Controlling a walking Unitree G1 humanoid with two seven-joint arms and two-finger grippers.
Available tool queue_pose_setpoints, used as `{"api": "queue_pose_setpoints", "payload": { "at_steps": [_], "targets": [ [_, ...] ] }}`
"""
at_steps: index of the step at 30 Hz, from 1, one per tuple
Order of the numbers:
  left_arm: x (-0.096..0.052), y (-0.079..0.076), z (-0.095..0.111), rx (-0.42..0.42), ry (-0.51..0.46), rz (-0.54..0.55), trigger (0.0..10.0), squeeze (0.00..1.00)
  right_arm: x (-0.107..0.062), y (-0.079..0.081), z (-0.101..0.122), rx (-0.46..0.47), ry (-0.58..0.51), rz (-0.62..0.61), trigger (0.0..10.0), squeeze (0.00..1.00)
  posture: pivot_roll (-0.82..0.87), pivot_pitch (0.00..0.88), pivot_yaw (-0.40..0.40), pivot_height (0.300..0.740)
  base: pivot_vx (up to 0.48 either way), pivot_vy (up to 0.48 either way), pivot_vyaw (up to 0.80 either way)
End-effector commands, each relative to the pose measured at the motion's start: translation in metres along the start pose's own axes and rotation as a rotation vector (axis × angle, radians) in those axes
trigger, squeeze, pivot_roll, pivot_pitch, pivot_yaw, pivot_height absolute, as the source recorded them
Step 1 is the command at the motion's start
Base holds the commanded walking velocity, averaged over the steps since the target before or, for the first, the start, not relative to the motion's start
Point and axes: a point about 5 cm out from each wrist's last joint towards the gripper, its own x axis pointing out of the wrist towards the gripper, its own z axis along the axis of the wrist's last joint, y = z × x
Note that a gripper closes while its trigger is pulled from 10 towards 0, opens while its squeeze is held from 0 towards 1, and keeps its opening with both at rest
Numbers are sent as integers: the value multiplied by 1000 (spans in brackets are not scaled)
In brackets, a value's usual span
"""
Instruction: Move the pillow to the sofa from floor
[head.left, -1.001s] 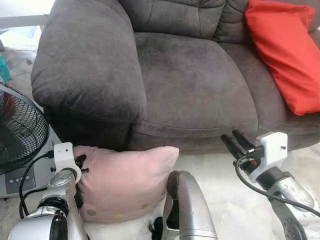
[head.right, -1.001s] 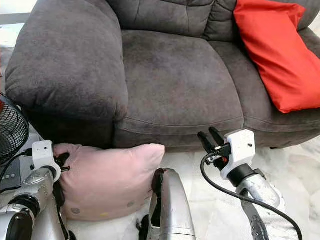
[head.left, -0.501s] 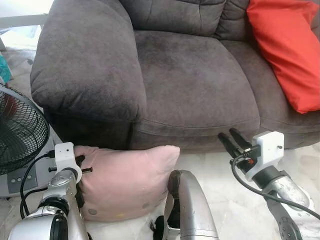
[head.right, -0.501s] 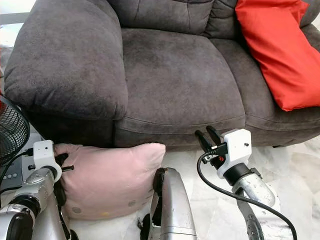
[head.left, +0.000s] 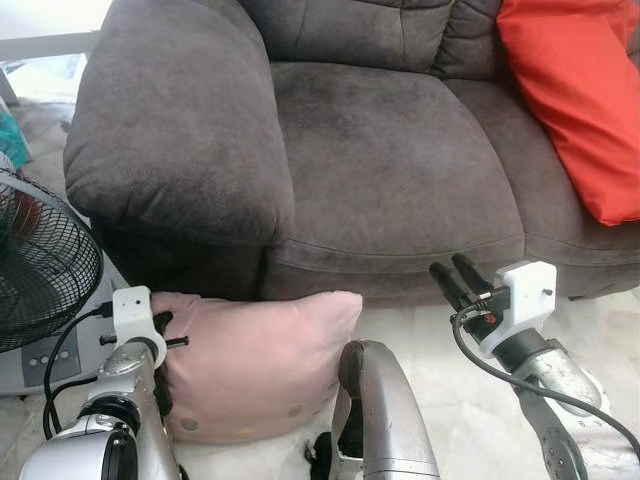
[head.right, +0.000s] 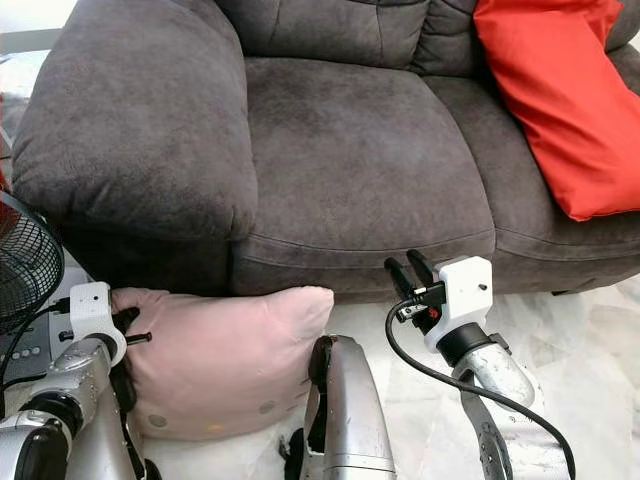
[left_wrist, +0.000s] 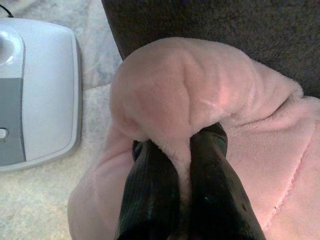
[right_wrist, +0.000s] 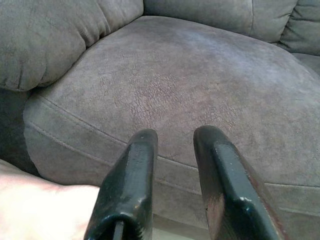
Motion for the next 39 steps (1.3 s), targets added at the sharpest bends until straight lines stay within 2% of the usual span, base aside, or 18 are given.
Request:
{"api": "queue_pose_setpoints", "payload": {
  "at_steps": [1,2,4,6,12,16,20,25,29,33,39],
  "targets": [
    [-2,-4,-5,12,-29,12,10000,0,-3,-5,-5,-8,20,-34,10000,0,-13,107,-214,429,0,0,0],
    [-2,-4,-5,12,-29,12,10000,0,-3,-5,-5,-8,20,-34,10000,0,-13,107,-214,429,0,0,0],
    [-5,-10,-2,0,-110,8,10000,0,0,-4,-9,-4,18,-44,10000,0,2,103,-210,429,0,0,0],
    [-7,-12,-2,-17,-138,2,10000,0,2,-3,-10,-1,18,-49,10000,0,11,102,-207,429,0,0,0],
    [-13,-23,-11,-22,-171,-29,10000,0,5,-8,-18,7,30,-107,10000,0,22,88,-189,429,-151,0,0],
    [-16,-24,-11,-40,-201,-20,10000,0,5,-13,-22,56,18,-155,10000,0,43,72,-177,429,-373,0,0],
    [-17,-22,-8,-30,-219,-25,10000,0,9,-11,-27,66,15,-169,10000,0,55,54,-159,429,-406,0,0],
    [-18,-20,4,12,-266,-34,10000,0,12,-8,-36,89,13,-192,10000,0,77,29,-119,429,-480,0,0],
    [-20,-23,25,70,-351,-53,10000,0,11,-9,-48,109,21,-236,10000,0,92,11,-73,429,-480,0,0],
    [-25,-26,37,118,-411,-67,10000,0,8,-10,-56,125,26,-269,10000,0,95,0,-47,429,-468,0,0],
    [-29,-30,43,112,-445,-42,10000,0,7,-8,-65,137,37,-276,10000,0,106,0,-44,429,-428,0,0]
  ]
}}
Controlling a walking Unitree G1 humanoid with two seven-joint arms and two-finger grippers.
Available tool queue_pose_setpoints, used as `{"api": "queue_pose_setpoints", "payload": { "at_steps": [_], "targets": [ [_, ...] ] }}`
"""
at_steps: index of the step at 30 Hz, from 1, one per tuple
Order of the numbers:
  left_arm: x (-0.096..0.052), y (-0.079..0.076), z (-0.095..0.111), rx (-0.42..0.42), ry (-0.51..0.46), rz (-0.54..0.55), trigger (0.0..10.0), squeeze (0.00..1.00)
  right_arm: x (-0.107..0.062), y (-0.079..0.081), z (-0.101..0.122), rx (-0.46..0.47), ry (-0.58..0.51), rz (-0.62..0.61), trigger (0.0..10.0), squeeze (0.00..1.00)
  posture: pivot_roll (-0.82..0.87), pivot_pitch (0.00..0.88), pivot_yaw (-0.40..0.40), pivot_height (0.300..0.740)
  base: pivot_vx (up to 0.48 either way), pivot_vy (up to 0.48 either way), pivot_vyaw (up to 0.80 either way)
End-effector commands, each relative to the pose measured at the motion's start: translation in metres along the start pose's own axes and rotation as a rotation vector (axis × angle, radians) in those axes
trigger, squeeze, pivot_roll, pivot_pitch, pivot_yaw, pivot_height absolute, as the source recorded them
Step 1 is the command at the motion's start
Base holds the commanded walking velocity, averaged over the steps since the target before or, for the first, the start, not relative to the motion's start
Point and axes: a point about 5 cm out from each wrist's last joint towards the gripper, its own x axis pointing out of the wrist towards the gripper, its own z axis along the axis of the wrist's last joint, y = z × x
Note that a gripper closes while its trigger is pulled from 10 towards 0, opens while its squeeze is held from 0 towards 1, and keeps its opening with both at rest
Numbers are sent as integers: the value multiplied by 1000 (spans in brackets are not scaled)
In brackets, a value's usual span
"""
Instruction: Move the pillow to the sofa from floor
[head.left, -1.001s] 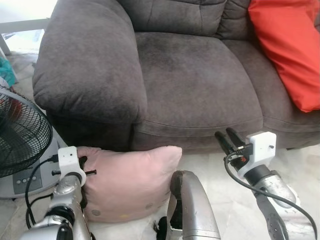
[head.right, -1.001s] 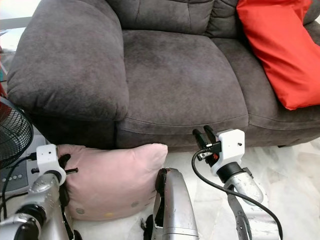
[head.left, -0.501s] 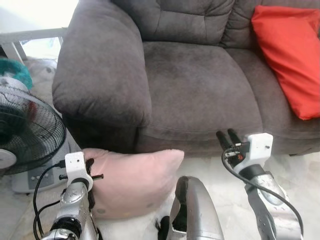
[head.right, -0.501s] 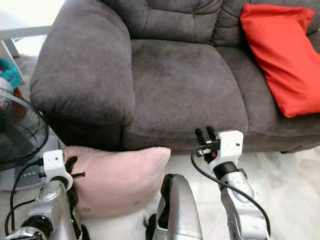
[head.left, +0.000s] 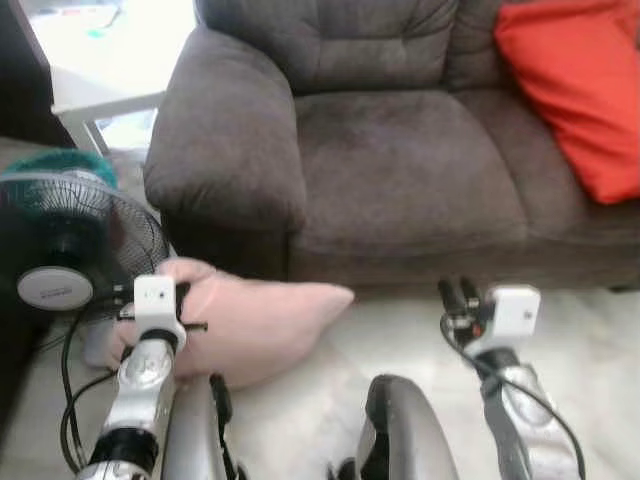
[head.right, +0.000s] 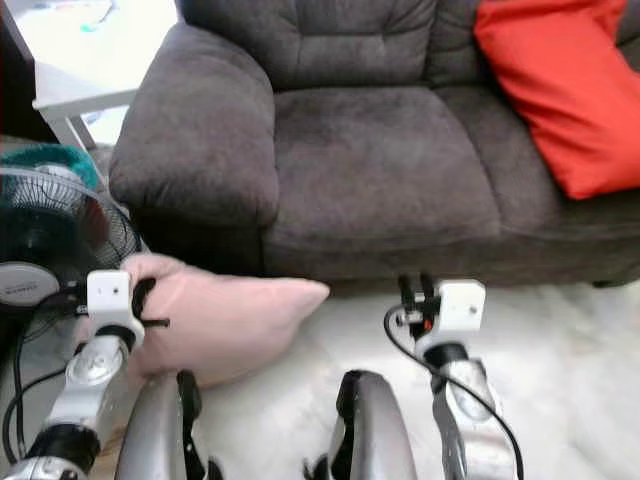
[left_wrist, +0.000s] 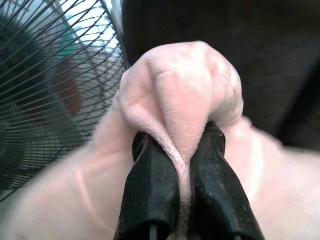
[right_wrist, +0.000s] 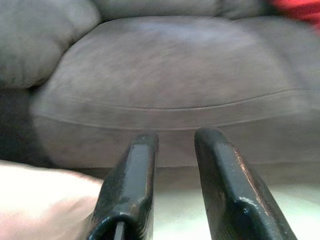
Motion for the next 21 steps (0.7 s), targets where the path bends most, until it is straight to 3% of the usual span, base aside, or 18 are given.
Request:
{"api": "queue_pose_setpoints", "payload": {
  "at_steps": [1,5,11,21],
  "targets": [
    [6,1,24,-4,-102,16,10000,0,0,-2,1,-1,-15,-12,10000,0,106,0,-44,429,-424,0,0],
    [2,-3,23,-15,-109,21,10000,0,5,-4,-2,1,-12,-11,10000,0,117,0,-61,429,-265,0,0],
    [-5,-4,28,80,-168,28,10000,0,15,-6,-2,16,-27,-25,10000,0,125,0,-55,429,0,0,0],
    [-6,-3,28,81,-171,35,10000,0,16,-6,-2,20,-29,-28,10000,0,129,0,-47,429,0,0,0]
  ]
}}
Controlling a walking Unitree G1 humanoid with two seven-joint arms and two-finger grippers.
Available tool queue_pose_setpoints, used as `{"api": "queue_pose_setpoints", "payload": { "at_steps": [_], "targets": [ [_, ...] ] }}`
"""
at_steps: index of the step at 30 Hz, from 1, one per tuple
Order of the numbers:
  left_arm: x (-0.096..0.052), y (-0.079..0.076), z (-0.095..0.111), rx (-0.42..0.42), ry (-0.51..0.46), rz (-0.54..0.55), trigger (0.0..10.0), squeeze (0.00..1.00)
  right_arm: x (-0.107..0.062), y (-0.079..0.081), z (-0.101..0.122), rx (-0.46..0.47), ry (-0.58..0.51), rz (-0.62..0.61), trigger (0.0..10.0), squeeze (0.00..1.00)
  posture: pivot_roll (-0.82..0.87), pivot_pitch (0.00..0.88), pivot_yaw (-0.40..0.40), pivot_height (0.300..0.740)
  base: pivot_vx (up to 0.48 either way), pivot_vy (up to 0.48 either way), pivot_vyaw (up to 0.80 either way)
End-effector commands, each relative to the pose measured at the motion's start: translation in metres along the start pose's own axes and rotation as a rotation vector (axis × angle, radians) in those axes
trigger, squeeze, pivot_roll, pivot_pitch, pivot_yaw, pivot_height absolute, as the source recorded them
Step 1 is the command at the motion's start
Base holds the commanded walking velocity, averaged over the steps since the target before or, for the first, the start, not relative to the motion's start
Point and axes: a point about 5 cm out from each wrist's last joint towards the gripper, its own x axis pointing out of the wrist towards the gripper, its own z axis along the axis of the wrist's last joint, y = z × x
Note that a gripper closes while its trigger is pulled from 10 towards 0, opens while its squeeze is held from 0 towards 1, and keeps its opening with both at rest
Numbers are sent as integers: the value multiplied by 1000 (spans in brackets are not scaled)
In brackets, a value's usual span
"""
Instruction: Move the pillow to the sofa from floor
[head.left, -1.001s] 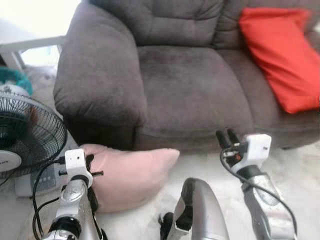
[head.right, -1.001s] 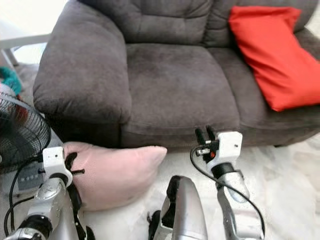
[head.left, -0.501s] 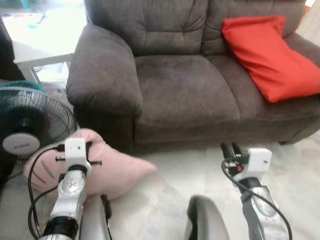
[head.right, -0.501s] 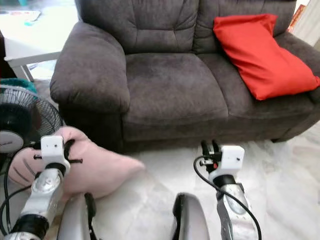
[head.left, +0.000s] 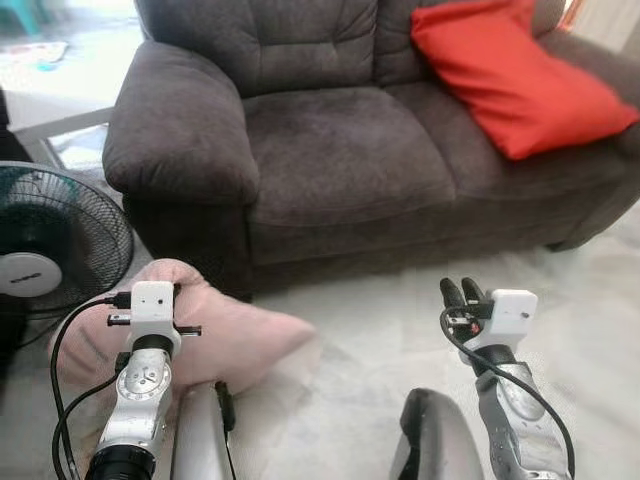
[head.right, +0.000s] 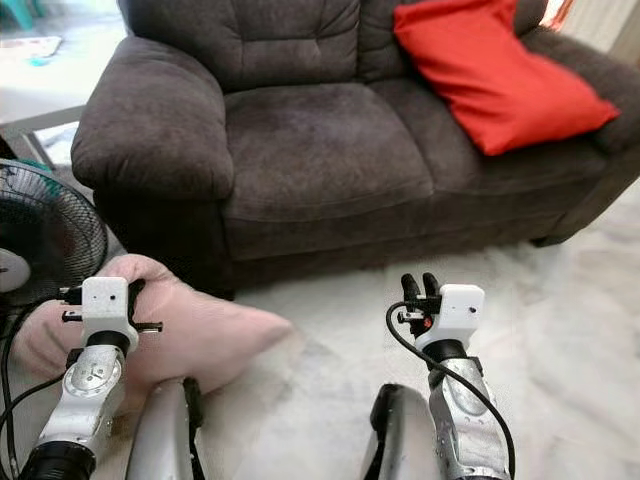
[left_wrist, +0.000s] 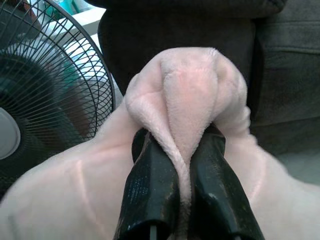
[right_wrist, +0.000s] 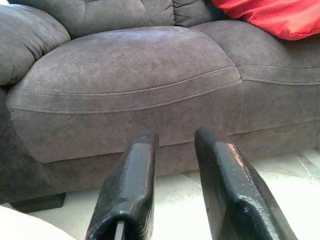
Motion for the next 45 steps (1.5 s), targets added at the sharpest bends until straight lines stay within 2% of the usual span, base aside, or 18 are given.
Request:
{"api": "queue_pose_setpoints", "payload": {
  "at_steps": [1,21,22,25,45],
  "targets": [
    [5,1,22,-8,-107,8,10000,0,1,-3,2,3,-6,-10,10000,0,129,0,-47,429,0,0,0],
    [5,1,22,-8,-107,8,10000,0,1,-3,2,3,-6,-10,10000,0,129,0,-47,429,0,0,0],
    [4,0,31,7,-151,26,10000,0,2,-2,-4,3,-8,-17,10000,0,130,0,-7,433,0,0,0],
    [5,-2,44,42,-212,36,10000,0,0,-3,-10,-1,-1,-31,10000,0,127,0,-6,453,0,0,0],
    [4,-6,45,44,-209,25,10000,0,-1,-5,-12,-5,-17,-36,10000,0,125,0,-1,583,0,0,0]
  ]
}}
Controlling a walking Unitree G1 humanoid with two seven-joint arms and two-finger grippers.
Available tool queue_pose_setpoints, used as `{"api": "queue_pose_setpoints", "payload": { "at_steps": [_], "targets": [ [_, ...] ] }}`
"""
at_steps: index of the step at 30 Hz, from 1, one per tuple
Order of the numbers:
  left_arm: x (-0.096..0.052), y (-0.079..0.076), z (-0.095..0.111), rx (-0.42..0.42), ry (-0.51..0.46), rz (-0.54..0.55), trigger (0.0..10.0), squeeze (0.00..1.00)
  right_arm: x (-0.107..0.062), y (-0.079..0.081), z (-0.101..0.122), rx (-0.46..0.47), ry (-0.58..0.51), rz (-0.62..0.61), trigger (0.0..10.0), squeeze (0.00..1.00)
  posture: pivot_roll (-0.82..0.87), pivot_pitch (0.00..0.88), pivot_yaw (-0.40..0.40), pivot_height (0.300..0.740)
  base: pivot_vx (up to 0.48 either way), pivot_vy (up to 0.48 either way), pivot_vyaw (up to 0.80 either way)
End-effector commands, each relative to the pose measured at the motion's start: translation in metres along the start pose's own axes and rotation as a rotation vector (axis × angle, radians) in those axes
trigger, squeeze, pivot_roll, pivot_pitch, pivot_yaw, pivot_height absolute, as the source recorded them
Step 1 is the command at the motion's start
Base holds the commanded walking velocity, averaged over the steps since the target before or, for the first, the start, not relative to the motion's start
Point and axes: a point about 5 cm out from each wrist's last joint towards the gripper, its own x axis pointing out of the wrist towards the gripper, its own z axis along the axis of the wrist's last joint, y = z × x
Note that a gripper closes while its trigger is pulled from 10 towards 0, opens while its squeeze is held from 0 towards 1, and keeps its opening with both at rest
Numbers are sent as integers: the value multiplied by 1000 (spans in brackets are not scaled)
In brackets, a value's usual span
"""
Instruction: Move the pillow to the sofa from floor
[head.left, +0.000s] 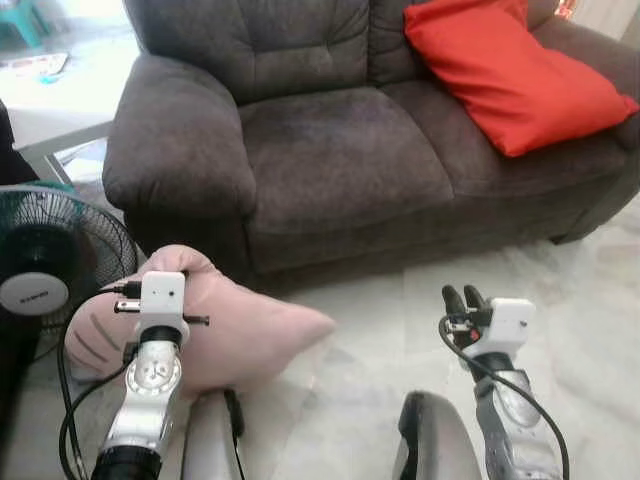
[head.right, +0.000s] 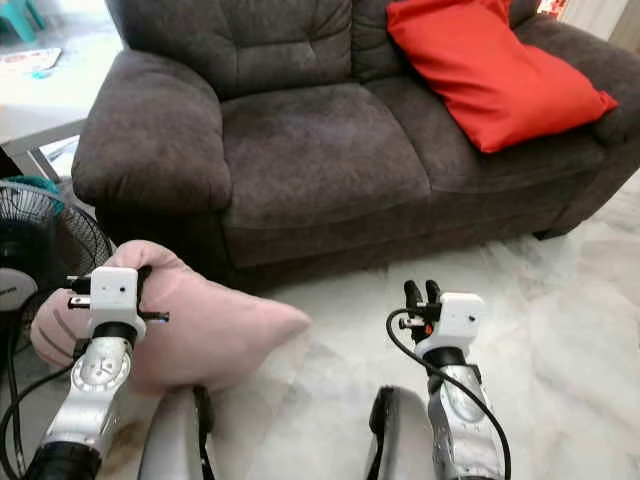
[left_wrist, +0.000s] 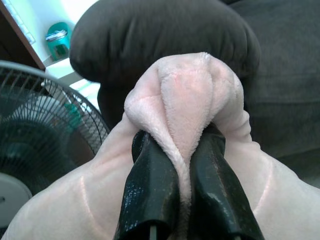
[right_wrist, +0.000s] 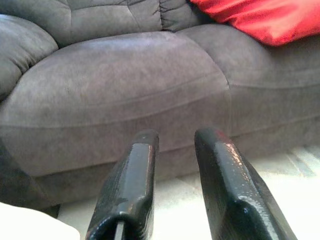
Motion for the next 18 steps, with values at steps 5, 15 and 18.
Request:
{"api": "queue_pose_setpoints", "payload": {
  "at_steps": [5,15,18],
  "targets": [
    [7,5,26,13,-118,25,10000,0,0,-2,0,-2,-7,-7,10000,0,123,0,-2,613,0,0,0],
    [7,0,25,-2,-115,8,10000,0,1,-7,2,-6,-15,-11,10000,0,118,0,-8,653,0,0,0],
    [6,-3,26,-9,-120,-7,10000,0,1,-7,4,-6,-20,-11,10000,0,117,0,-9,653,0,0,0]
  ]
}}
